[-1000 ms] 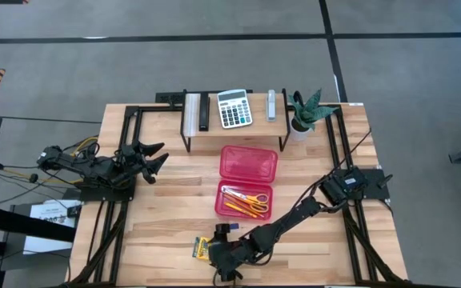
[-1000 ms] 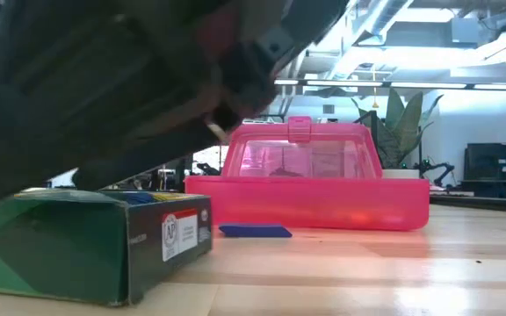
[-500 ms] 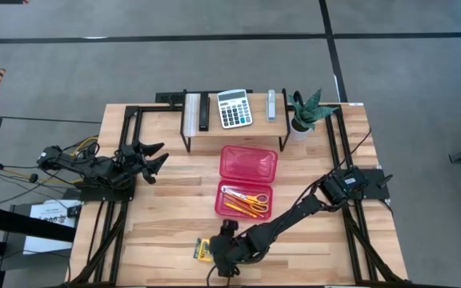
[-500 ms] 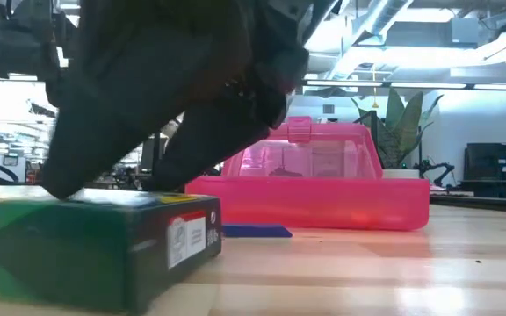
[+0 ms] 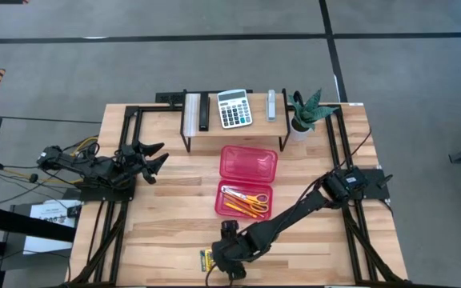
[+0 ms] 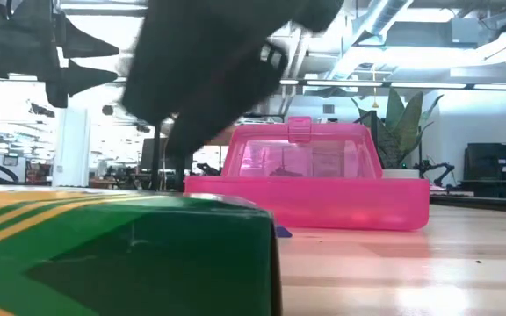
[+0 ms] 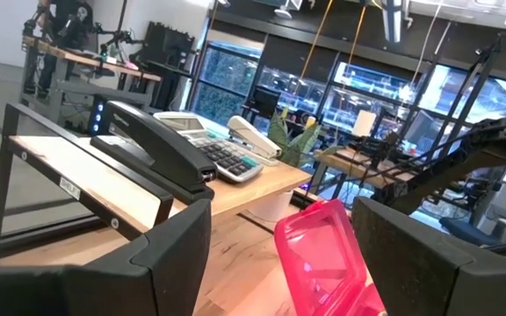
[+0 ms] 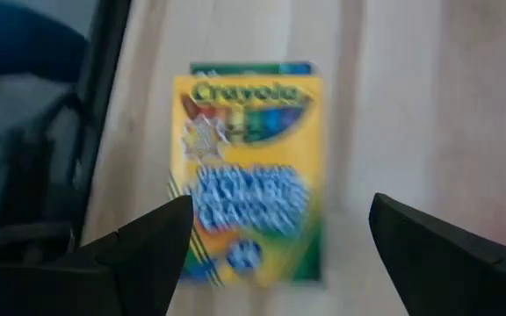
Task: Pack school essentials
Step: Put the yellow crayon box into the red supply box
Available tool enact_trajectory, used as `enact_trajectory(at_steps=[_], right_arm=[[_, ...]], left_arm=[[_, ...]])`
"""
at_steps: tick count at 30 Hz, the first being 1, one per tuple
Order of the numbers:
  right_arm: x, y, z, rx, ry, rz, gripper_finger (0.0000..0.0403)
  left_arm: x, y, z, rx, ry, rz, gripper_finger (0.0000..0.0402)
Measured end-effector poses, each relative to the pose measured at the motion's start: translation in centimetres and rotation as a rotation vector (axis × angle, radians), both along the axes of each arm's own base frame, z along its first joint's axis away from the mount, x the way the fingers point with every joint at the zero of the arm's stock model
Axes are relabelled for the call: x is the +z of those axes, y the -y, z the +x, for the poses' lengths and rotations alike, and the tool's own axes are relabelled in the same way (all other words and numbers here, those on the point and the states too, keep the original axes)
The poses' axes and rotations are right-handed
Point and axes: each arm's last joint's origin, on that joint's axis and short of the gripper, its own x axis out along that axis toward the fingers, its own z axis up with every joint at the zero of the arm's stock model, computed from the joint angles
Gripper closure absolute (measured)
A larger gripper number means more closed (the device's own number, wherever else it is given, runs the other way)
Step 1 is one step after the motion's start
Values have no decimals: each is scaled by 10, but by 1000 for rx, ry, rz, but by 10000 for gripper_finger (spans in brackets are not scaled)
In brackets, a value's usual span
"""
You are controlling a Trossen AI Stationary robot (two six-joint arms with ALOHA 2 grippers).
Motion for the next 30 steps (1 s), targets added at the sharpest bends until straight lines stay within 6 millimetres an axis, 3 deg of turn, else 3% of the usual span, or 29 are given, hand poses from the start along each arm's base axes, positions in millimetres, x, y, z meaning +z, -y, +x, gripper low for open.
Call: enact_trajectory(at_steps=[4, 8, 20, 26, 30], right_arm=[[26, 4, -3, -41, -32, 7, 37], [36, 2, -6, -104, -89, 95, 37], [40, -6, 3, -145, -64, 290, 38], [39, 14, 12, -214, -138, 371, 39], [39, 22, 15, -167, -156, 385, 29]], left_arm=[[0, 0, 0, 0, -3, 1, 139], [-1, 0, 0, 0, -12, 3, 139], [-1, 0, 0, 1, -19, 10, 139], [-2, 0, 0, 2, -28, 23, 139], [-2, 0, 0, 5, -41, 47, 139]])
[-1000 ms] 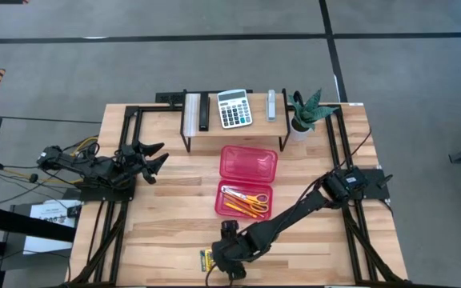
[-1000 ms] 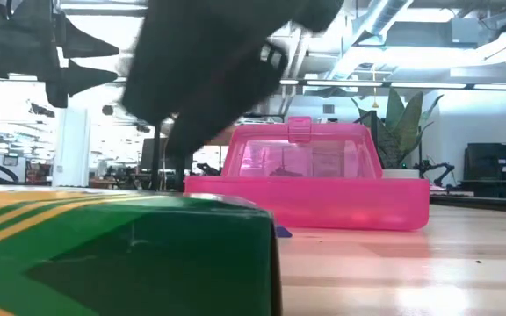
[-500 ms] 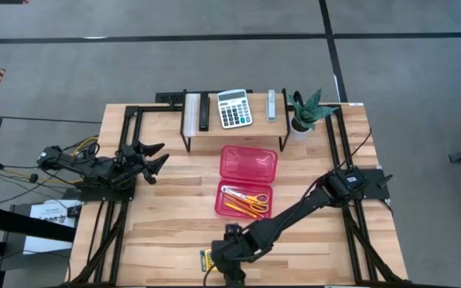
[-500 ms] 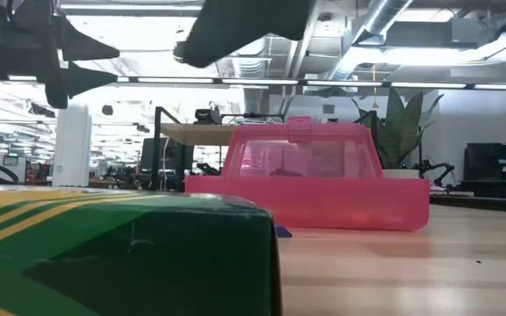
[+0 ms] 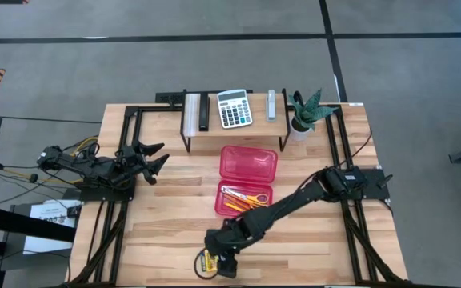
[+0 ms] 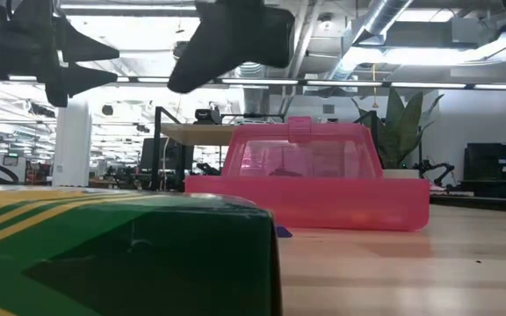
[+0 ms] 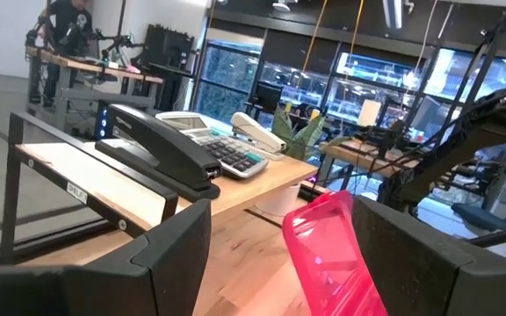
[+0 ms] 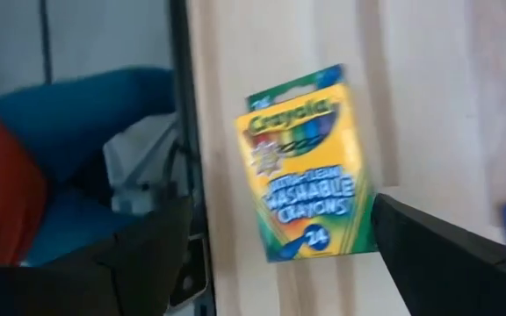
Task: Pack school essentials
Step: Put the yellow crayon box into the red supply box
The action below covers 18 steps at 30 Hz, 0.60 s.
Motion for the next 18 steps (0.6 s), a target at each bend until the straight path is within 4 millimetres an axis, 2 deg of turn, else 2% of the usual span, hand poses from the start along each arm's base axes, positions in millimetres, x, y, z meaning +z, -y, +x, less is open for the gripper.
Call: enact_trajectory(at_steps=[7, 11, 18], right_arm=[[1, 13, 6, 160, 48, -3, 5], [0, 22, 9, 159, 50, -21, 9], [1, 8, 6, 167, 140, -156, 7]], left_arm=[[0, 0, 0, 2, -6, 12, 139], [0, 0, 0, 1, -7, 12, 139], [0, 0, 0, 1, -7, 13, 139]])
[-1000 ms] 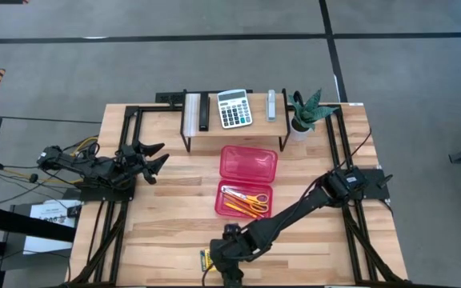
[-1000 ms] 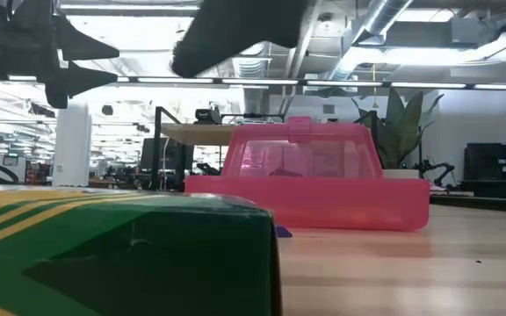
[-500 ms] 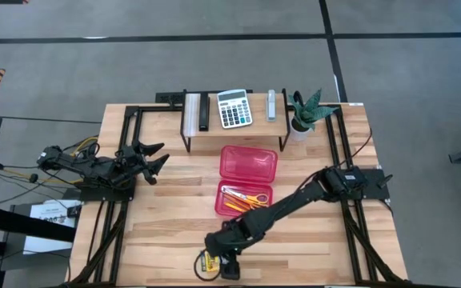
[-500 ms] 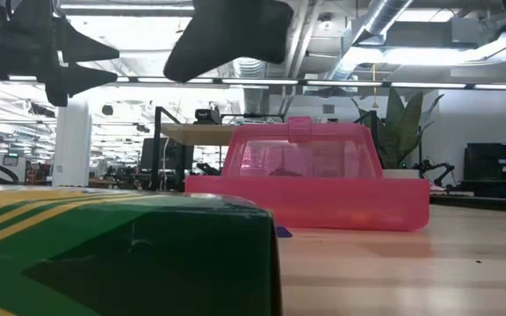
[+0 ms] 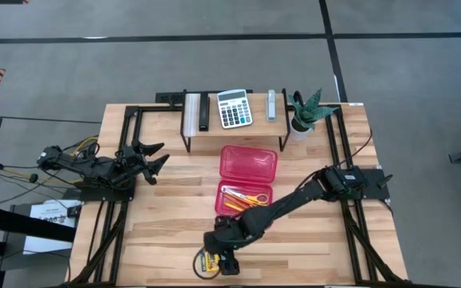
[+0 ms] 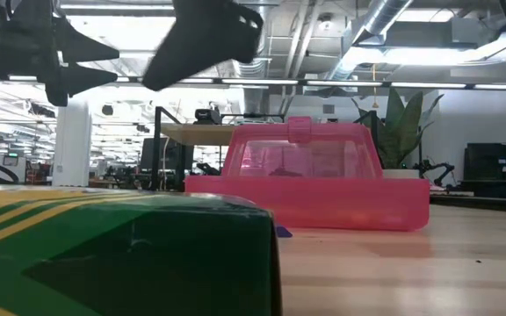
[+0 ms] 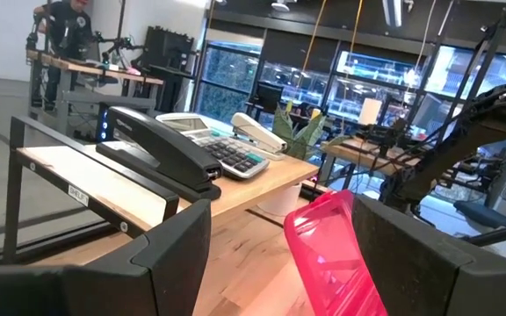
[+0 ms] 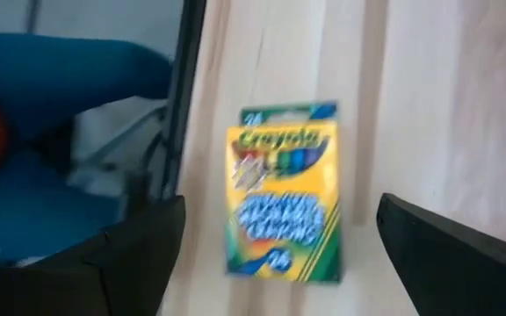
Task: Pack school essentials
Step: Put the yellow crayon box into the red supply box
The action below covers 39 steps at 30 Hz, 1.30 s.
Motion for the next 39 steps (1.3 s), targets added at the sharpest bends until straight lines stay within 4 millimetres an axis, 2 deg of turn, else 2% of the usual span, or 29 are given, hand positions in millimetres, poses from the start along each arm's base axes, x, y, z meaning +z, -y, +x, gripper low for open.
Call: enact_trajectory(at_steps=[6, 9, 14, 25, 31, 39], right_arm=[[4, -26, -7, 19, 176, -208, 6], [3, -39, -13, 5, 222, -237, 6], [-12, -54, -18, -30, 275, -212, 9], [-63, -53, -29, -122, 249, -197, 12], [-79, -52, -36, -141, 230, -196, 13], [-89, -52, -43, -138, 214, -212, 13]], left_arm=[[0, 0, 0, 0, -1, 2, 139], [0, 0, 0, -17, 3, -1, 139], [0, 1, 1, -42, 4, 3, 139], [0, 1, 1, -44, 13, -15, 139], [0, 1, 1, -45, 18, -25, 139], [0, 1, 1, -44, 19, -26, 139]])
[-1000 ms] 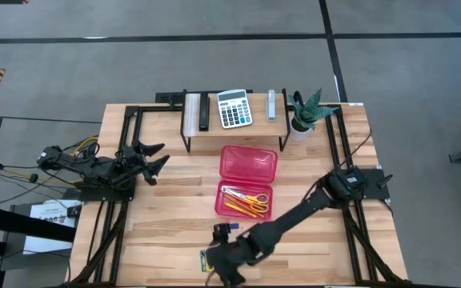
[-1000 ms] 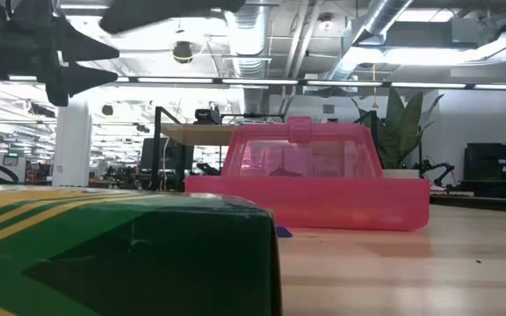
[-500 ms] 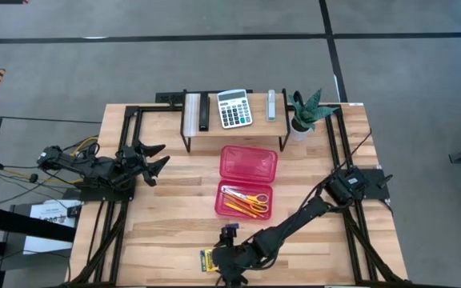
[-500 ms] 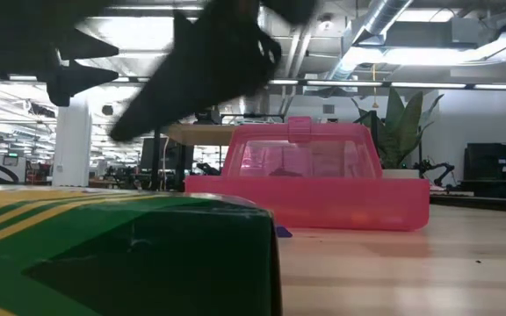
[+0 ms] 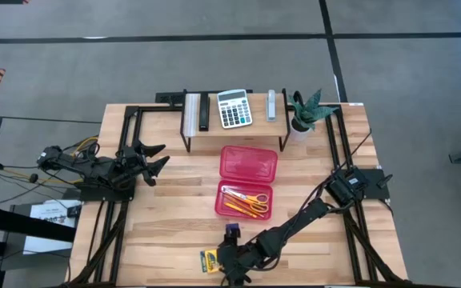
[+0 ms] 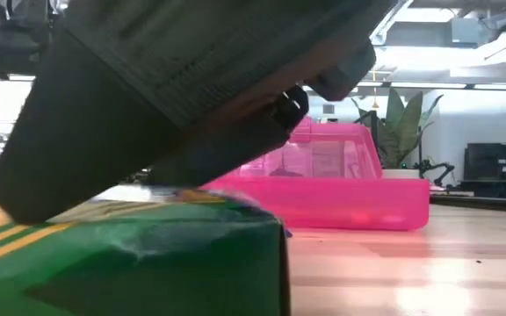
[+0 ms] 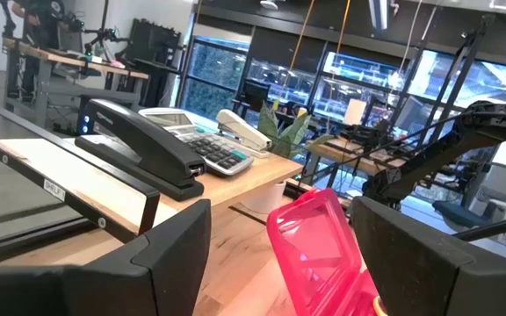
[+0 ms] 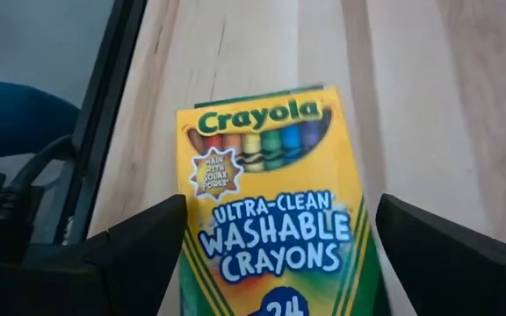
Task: Pack school essentials
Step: Put the yellow crayon box into the red supply box
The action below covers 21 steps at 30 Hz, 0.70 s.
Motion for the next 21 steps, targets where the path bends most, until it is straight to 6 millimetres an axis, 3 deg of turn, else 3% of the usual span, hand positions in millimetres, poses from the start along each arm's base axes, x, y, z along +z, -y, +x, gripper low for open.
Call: enact_trajectory(at_steps=[9, 21], right_arm=[[-5, 5, 0, 40, -72, 64, 33], [2, 6, 5, 29, -66, 85, 200]], left_arm=[[0, 0, 0, 0, 1, -1, 139], [0, 0, 0, 1, 0, 0, 139]])
